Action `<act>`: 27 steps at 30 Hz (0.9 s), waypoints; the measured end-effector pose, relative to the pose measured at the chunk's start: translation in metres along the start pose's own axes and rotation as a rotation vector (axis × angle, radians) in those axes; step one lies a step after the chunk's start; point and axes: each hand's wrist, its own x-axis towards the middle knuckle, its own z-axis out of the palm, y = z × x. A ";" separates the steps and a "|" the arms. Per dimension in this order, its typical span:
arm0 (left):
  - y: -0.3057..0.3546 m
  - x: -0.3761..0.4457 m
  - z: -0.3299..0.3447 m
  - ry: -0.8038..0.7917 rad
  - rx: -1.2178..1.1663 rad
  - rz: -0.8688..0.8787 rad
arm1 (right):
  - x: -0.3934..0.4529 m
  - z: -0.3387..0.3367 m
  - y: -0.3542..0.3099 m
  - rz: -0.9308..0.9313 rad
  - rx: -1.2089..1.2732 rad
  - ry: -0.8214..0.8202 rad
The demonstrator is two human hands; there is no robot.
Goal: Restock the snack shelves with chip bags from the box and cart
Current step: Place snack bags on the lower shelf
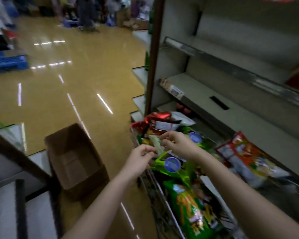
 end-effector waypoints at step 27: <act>-0.014 -0.094 0.247 0.529 -0.119 -0.103 | -0.119 -0.090 0.243 -0.334 -0.258 -0.124</act>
